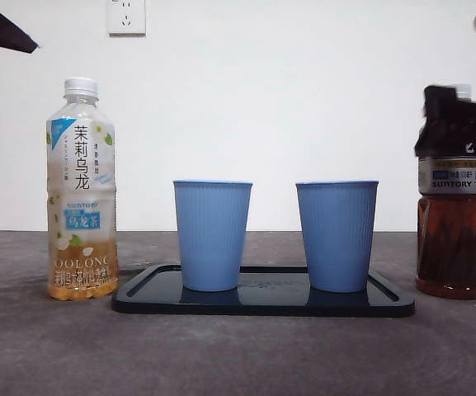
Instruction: Pour the drink into the cup
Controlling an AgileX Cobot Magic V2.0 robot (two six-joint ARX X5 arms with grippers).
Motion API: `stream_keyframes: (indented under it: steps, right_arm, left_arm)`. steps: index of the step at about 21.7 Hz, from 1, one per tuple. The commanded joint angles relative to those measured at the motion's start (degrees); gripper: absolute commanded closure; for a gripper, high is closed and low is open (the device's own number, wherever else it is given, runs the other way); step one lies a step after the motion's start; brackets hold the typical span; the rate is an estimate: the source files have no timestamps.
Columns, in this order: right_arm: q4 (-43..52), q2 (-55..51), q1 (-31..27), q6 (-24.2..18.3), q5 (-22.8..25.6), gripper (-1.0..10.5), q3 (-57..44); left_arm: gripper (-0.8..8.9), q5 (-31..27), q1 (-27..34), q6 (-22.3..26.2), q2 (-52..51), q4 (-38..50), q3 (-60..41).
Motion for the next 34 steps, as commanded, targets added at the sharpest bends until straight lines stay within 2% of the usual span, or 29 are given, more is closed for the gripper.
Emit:
stream_keyframes:
  steps: [1, 8, 11, 17, 21, 23, 25, 29, 34]
  right_arm:
    - [-10.67, -5.22, 0.26, 2.6, 0.2, 5.1, 2.45]
    - [-40.24, -16.96, 1.53, 5.64, 0.0, 5.1, 11.39]
    - [-48.68, -20.0, 2.64, 7.67, -0.09, 5.1, 15.3]
    - [-62.1, -24.33, 5.09, 8.66, -1.97, 5.1, 22.18]
    - [-72.3, -26.05, 6.34, 8.22, -3.28, 5.1, 28.04]
    - [-74.64, -26.16, 6.32, 7.65, -3.28, 5.1, 29.42]
    - [-75.58, -26.49, 6.32, 7.69, -3.69, 5.1, 29.83]
    - [-75.43, -26.4, 6.32, 7.56, -4.55, 5.1, 29.83]
    - [-74.84, -26.4, 6.32, 6.19, -4.5, 5.1, 29.83]
  left_arm:
    - [3.82, -1.18, -0.33, 0.81, 0.42, 0.59, -0.87]
    - [3.81, -9.03, -0.44, -1.42, 0.42, 1.18, -3.89]
    - [3.81, -11.61, -0.55, -4.22, 0.42, 3.34, -4.83]
    - [3.81, -13.77, -1.68, -9.81, 0.42, 13.73, -11.43]
    - [3.69, -23.34, -2.51, -12.07, 0.42, 23.87, -18.71]
    - [3.07, -27.04, -2.51, -11.93, 0.63, 28.7, -21.66]
    - [2.86, -27.96, -2.51, -11.98, 1.66, 34.64, -24.63]
    - [2.86, -28.09, -2.51, -10.64, 6.45, 44.26, -27.1]
    - [2.86, -28.06, -2.51, -8.72, 17.68, 57.57, -27.1]
